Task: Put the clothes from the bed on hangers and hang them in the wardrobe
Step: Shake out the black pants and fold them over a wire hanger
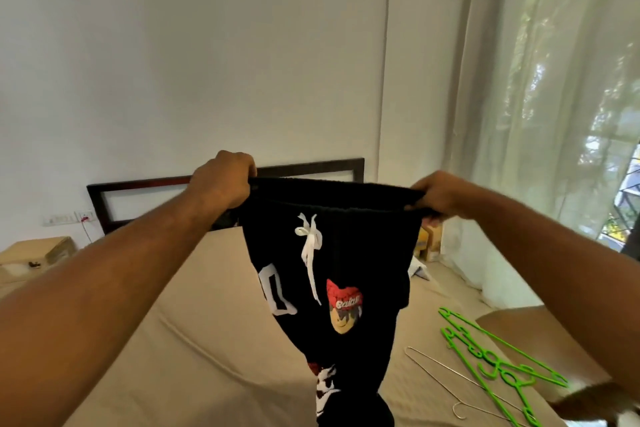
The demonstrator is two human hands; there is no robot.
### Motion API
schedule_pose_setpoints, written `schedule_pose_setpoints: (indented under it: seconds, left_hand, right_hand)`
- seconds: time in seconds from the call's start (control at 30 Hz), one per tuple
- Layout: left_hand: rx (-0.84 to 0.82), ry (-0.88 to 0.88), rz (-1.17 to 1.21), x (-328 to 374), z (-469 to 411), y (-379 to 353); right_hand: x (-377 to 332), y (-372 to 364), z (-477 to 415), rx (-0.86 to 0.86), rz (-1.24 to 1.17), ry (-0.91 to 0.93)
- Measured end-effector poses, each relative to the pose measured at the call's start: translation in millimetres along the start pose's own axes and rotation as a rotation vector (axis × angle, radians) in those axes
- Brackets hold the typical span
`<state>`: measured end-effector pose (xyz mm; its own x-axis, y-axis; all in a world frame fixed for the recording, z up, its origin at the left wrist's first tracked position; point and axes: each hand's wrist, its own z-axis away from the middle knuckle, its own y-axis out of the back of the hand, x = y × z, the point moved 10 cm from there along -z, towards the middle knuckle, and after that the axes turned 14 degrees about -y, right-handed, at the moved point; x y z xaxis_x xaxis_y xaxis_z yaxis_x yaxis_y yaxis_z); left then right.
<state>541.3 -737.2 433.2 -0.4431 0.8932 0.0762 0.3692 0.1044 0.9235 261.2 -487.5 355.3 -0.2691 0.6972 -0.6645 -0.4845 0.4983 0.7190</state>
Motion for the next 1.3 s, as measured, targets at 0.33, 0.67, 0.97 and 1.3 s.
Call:
schedule_pose_setpoints:
  seconds: [0.33, 0.67, 0.97, 1.3]
  left_hand:
    - [-0.024, 0.092, 0.339, 7, -16, 38]
    - [0.193, 0.174, 0.283, -8, -4, 129]
    - [0.244, 0.149, 0.829, -10, -12, 127]
    - [0.262, -0.259, 0.289, 13, -8, 155]
  right_hand:
    - [-123, 73, 33, 0.177, -0.507, 0.228]
    - [-152, 117, 82, 0.542, 0.294, 0.195]
    - [-145, 129, 82, 0.22, -0.264, 0.033]
    - [-158, 167, 111, 0.43, 0.203, 0.557]
